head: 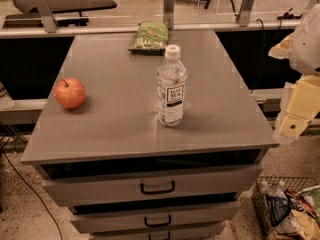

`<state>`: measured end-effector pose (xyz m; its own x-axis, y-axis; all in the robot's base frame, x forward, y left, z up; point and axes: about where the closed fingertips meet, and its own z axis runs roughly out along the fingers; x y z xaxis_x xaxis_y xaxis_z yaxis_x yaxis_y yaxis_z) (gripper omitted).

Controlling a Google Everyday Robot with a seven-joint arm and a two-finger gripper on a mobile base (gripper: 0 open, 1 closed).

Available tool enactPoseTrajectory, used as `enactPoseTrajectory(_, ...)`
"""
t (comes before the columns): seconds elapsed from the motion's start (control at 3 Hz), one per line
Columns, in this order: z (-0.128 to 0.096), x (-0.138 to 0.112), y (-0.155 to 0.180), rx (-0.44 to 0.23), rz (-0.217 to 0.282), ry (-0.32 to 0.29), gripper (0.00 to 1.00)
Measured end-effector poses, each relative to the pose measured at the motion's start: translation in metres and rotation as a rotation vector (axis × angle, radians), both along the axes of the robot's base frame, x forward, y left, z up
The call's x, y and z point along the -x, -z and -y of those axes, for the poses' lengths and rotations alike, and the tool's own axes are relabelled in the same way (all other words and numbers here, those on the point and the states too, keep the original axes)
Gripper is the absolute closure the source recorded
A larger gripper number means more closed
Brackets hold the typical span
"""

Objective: Knock blue plastic bottle over

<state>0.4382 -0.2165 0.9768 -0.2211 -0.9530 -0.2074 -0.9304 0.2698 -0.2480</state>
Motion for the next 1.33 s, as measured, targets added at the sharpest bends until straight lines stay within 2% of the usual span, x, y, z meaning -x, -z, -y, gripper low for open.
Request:
enactPoseTrajectory(0.33,0.0,0.0,0.0,0.0,0.0,0.0,0.0)
enactPoseTrajectory(0.67,0.0,-0.01,0.003,-0.015,0.033,-0.009,0.0)
enactPoseTrajectory(1.0,-0.002,-0.043,0.02,-0.097,0.078,0.032,0.0)
enactPoseTrajectory(1.33,-0.024,-0.09,0.032,-0.237,0.145,0.03,0.0)
